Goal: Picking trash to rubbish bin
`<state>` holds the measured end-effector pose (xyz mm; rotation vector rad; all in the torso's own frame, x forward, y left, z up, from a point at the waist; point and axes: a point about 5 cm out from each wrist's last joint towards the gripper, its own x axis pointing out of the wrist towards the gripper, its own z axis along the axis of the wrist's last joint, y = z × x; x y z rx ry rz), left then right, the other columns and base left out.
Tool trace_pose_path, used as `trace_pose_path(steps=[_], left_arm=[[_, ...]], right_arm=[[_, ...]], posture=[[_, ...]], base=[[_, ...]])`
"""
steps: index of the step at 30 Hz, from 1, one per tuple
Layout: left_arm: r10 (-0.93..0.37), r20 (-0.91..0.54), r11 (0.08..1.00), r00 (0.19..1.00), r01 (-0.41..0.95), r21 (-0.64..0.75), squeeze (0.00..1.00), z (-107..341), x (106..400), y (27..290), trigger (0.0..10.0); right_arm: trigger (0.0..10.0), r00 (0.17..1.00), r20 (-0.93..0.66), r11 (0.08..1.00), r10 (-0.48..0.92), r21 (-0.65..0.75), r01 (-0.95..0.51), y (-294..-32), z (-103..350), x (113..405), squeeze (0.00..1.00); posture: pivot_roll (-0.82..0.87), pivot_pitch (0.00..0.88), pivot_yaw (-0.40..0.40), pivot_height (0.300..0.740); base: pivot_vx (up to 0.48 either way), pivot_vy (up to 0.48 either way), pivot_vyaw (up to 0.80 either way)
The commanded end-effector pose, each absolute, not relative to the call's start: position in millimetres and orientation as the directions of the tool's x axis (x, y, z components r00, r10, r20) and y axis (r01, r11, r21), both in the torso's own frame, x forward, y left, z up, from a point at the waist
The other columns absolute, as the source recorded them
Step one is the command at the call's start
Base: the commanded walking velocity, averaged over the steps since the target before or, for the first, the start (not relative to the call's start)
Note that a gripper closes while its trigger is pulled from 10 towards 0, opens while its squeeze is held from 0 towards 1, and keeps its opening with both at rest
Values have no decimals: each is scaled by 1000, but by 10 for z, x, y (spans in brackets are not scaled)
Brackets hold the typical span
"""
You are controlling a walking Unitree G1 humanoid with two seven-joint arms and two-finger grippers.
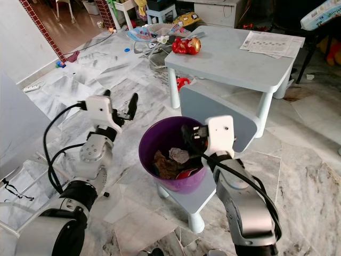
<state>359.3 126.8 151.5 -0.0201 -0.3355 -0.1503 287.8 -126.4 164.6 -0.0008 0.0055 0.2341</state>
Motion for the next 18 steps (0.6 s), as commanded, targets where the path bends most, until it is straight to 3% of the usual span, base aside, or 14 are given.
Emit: trace_pose_path(steps=[1, 10, 11, 14, 17, 18], left_arm=[[-94, 364, 995, 927, 98, 7, 1000, 1571, 3553, 1400, 10000], [-32, 454, 994, 890, -17, 104, 1000, 1713, 3299, 1547, 10000], [20, 460, 986, 888, -93, 137, 1000, 1732, 3239, 1598, 10000], [115, 445, 965, 888, -206, 162, 1000, 1715, 3178, 1680, 10000], [144, 407, 962, 902, -224, 158, 1000, 1642, 3156, 1700, 10000], [140, 394, 965, 908, -214, 150, 0, 1625, 3153, 1690, 10000]], right_arm=[[10000, 968, 28, 968, 251, 10, -251, -1211, 1685, 2917, 0], [10000, 946, 141, 956, 290, -12, -291, -1142, 1837, 3078, 0], [10000, 942, 157, 954, 298, -17, -299, -1127, 1863, 3109, 0], [10000, 935, 169, 949, 313, -30, -312, -1096, 1891, 3136, 0], [10000, 928, 175, 944, 328, -33, -327, -1058, 1901, 3151, 0], [10000, 927, 176, 943, 332, -32, -332, -1046, 1900, 3156, 0]], posture=[[-109, 70, 142, 740], [-77, 55, 118, 740], [-61, 49, 107, 740], [-54, 48, 103, 740], [-48, 47, 97, 740], [-48, 46, 93, 740]], base=[[0, 0, 0], [0, 0, 0], [0, 0, 0], [0, 0, 752], [0, 0, 800], [0, 0, 800]])
